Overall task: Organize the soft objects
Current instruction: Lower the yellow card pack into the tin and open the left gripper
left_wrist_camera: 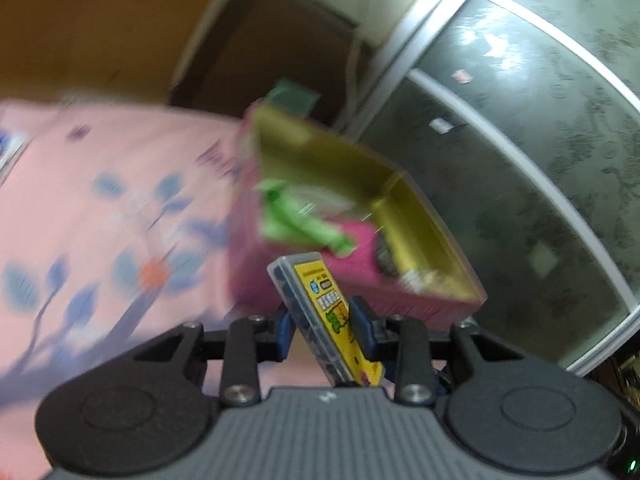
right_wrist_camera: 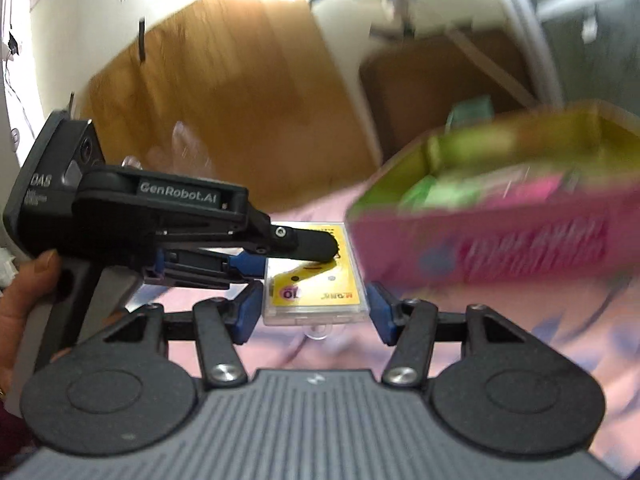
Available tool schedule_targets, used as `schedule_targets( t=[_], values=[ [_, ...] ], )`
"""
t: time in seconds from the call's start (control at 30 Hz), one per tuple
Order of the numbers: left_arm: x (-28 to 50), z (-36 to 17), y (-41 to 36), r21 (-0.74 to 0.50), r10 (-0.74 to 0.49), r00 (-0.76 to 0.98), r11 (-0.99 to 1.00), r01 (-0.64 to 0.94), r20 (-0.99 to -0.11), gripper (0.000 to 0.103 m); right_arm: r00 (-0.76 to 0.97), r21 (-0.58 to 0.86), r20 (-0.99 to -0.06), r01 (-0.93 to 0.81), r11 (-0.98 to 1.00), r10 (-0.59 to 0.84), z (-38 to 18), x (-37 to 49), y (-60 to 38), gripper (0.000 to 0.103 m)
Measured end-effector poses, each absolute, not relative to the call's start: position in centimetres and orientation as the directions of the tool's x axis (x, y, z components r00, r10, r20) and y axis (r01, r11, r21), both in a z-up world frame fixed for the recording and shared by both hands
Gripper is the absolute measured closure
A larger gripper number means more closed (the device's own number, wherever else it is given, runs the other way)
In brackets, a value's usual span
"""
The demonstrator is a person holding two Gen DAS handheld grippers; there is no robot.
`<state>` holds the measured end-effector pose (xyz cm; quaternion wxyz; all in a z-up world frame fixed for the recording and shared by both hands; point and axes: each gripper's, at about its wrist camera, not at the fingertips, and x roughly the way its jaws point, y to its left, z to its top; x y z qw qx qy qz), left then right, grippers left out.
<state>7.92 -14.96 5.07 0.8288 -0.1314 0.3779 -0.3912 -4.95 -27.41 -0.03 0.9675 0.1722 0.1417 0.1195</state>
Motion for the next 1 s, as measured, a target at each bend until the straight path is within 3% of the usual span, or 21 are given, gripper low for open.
schedule_targets(
  t=[0.17,0.3,0.43,0.53,0.63,1.0],
  values=[
    [10.5,7.3,-20.6,-0.467,-0.768,0.409,0.630,0.621,-0.492,0.071,0.978,0.275,-0.154,-0.096,0.957,0.142,2.4,-3.7,-30.4,0.044],
    [13.0,6.9,-24.4,-0.450,-0.756,0.409,0.641,0.621,-0.512,0.069,0.983,0.252,-0.167,-0.028,0.967,0.072,2.9,-1.1,-33.4,0.044],
    [14.3,5.8,-27.0,-0.363,-0.681,0.468,0.713,0.600,-0.563,0.040,0.979,0.188,-0.203,0.044,0.981,-0.005,2.5,1.7,-35.1,0.044],
    [14.4,5.1,-27.2,-0.320,-0.646,0.498,0.742,0.589,-0.579,0.040,0.965,0.101,-0.242,0.123,0.987,-0.096,1.6,3.6,-35.7,0.043],
    [13.6,5.2,-25.9,-0.309,-0.642,0.511,0.745,0.591,-0.572,0.040,0.950,0.133,-0.292,0.150,0.980,-0.106,0.6,4.7,-37.1,0.040],
    [8.0,6.9,-17.1,-0.266,-0.640,0.583,0.754,0.601,-0.500,0.037,0.981,0.292,-0.127,0.179,0.939,-0.148,1.9,-2.8,-35.2,0.039]
  ],
)
